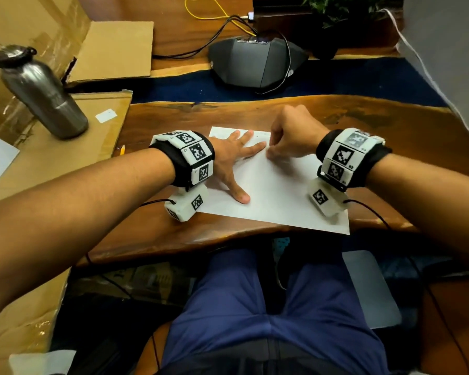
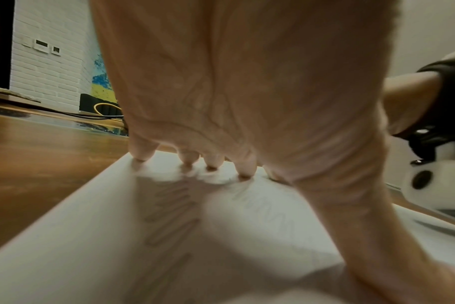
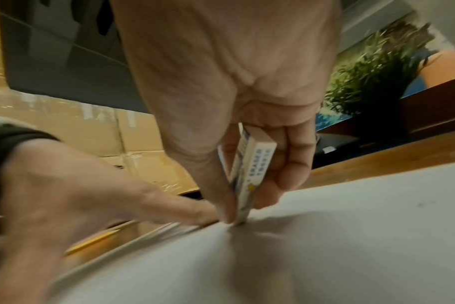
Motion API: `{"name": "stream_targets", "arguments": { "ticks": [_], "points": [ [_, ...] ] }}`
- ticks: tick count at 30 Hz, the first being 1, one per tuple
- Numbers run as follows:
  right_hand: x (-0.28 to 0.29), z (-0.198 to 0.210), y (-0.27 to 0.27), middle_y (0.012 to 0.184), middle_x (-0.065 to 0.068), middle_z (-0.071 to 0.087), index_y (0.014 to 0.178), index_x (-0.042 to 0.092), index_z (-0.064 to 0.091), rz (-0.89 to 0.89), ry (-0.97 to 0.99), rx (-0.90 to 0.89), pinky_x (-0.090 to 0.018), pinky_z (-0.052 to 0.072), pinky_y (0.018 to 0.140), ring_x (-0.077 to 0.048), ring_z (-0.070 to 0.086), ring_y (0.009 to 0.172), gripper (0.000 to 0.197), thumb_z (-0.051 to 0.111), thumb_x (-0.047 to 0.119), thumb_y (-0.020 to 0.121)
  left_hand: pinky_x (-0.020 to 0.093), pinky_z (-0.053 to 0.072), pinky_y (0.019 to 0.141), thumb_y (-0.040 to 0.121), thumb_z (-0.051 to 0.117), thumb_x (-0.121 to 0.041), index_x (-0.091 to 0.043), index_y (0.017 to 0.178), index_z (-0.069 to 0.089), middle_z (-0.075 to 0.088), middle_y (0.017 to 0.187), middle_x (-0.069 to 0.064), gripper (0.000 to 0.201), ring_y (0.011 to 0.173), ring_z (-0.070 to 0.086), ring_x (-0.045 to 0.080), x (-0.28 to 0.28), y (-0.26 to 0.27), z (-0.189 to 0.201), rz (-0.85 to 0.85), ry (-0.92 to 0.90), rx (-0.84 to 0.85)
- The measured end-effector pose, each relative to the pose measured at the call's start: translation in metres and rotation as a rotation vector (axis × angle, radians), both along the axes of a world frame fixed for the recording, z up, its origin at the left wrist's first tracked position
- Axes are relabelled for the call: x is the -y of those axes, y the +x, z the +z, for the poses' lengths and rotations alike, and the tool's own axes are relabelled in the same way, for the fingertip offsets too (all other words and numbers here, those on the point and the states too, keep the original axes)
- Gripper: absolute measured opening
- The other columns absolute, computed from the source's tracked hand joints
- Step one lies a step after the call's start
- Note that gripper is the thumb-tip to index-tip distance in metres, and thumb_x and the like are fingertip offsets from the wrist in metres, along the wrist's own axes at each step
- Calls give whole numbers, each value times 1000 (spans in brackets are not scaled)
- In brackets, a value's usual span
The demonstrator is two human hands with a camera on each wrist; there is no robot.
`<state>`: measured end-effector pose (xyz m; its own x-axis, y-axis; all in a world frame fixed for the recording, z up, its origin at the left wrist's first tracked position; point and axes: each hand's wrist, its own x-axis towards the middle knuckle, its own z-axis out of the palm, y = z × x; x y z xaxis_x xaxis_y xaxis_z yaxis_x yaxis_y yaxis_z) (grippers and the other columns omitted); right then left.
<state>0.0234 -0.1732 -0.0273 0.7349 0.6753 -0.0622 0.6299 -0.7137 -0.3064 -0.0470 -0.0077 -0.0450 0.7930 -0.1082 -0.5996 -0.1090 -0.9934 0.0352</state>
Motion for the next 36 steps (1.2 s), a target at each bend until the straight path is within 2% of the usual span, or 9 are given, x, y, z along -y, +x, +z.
{"name": "stream_targets", "arguments": {
  "ticks": [4,10,15,19,24,28,30,32,36],
  "points": [
    [-7,-7,-34,70,0,70,73,13,76,176,-81,-41,-29,54,58,-14,62,63,13,85,23,74,62,-1,119,57,75,-77,-40,154,-14,-33,159,-4,137,148,-26,22,-3,1,0,11,-7,-14],
    [-2,0,4,72,-3,72,71,12,76,36,-30,8,-28,50,56,-17,64,66,14,87,22,72,65,0,118,51,75,-79,-43,150,-22,-32,159,-8,143,148,-26,20,-3,1,-1,13,-12,-6],
    [-6,-4,-29,69,4,68,76,15,76,224,-115,-70,-24,51,57,-11,61,64,12,85,24,74,64,-1,118,53,74,-80,-43,152,-17,-33,159,-6,139,147,-27,21,-5,1,-3,7,-20,-10],
    [-4,0,9,73,-4,74,70,14,76,49,-28,19,-26,46,57,-16,62,63,13,85,22,71,65,-1,117,48,73,-81,-44,150,-22,-31,160,-8,145,148,-25,19,-4,1,-4,8,-16,6],
    [-10,-8,-24,67,2,69,67,17,72,197,-71,-48,-31,55,60,-14,63,63,14,85,19,72,62,-3,118,57,75,-77,-41,153,-16,-31,160,-6,137,148,-26,20,-4,0,-2,11,2,-5],
    [-5,-3,9,73,1,73,73,16,77,109,-38,-50,-24,45,57,-7,58,61,15,87,26,71,63,-1,118,53,75,-78,-43,150,-22,-33,159,-7,142,148,-26,21,-2,0,-2,4,4,-4],
    [-5,-3,17,72,0,72,73,14,77,64,-19,17,-24,43,57,-11,58,61,13,86,23,72,65,1,118,54,75,-78,-42,150,-24,-33,159,-7,142,148,-25,21,0,0,0,5,8,-7],
    [-9,-6,1,69,0,68,72,13,75,137,-51,47,-27,47,57,-17,59,64,9,83,18,73,65,0,118,56,75,-77,-42,151,-21,-33,159,-6,139,148,-26,21,-2,0,1,4,11,-14],
    [-11,-5,-18,69,0,69,71,13,76,214,-86,-2,-31,54,59,-18,61,64,9,83,18,71,63,-1,118,56,74,-79,-43,152,-17,-33,159,-7,137,147,-27,20,-2,0,1,3,4,-25]
  ]
}}
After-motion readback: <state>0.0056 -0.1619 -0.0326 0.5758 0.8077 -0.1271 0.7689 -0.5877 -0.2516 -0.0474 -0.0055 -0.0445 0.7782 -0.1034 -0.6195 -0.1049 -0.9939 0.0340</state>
